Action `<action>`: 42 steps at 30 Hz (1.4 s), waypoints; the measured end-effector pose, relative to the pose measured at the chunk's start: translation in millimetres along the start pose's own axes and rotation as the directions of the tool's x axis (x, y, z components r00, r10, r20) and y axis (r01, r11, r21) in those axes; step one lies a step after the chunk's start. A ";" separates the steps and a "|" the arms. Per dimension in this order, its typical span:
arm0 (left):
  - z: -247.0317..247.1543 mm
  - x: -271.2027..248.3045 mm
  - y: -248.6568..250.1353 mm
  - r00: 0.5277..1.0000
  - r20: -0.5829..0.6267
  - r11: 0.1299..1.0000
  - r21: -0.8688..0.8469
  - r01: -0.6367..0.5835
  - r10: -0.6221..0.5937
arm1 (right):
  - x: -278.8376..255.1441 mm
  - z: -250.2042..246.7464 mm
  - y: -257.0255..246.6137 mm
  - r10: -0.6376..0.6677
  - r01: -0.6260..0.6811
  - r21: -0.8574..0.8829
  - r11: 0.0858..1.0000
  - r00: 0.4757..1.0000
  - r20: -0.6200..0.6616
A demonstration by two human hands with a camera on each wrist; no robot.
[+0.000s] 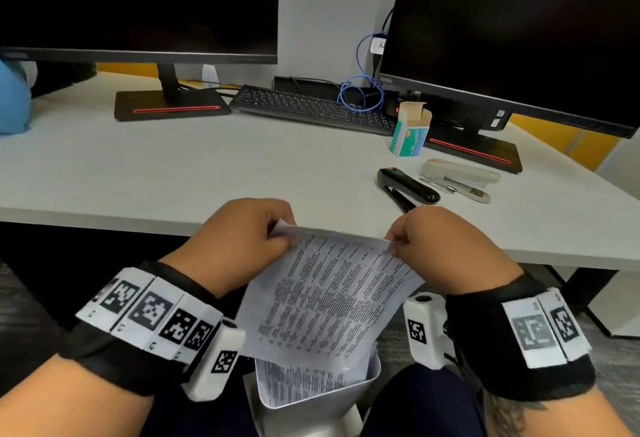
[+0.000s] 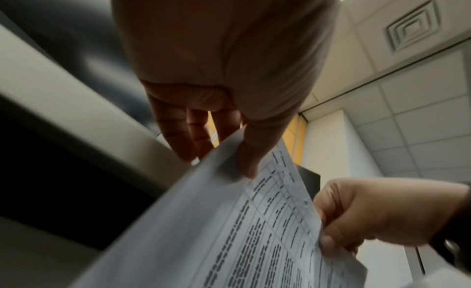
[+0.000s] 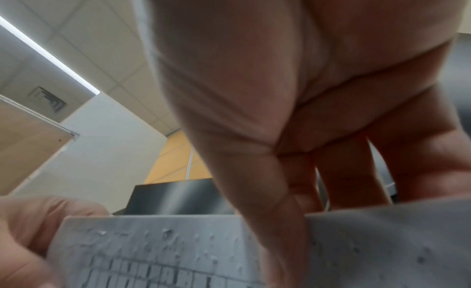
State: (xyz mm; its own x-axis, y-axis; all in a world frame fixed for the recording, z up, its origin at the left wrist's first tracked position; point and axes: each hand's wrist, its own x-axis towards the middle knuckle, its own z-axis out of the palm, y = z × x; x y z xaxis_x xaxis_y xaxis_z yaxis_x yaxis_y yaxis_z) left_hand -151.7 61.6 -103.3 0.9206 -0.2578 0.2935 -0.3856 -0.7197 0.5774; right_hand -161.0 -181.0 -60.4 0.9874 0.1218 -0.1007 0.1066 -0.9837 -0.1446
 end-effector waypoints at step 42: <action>96.2 -9.8 -85.3 0.870 0.422 0.901 0.430 0.055 -0.255 | 48.9 130.2 -2.5 -0.108 0.116 -0.007 0.993 0.946 0.307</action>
State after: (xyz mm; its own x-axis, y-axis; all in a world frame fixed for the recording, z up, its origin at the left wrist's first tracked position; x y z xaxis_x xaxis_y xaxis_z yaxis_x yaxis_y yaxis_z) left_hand -121.8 63.5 -228.7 0.9254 -0.3130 -0.2139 -0.2697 -0.9401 0.2088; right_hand -128.2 -155.4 -193.2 0.8863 0.2623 -0.3816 0.2215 -0.9639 -0.1480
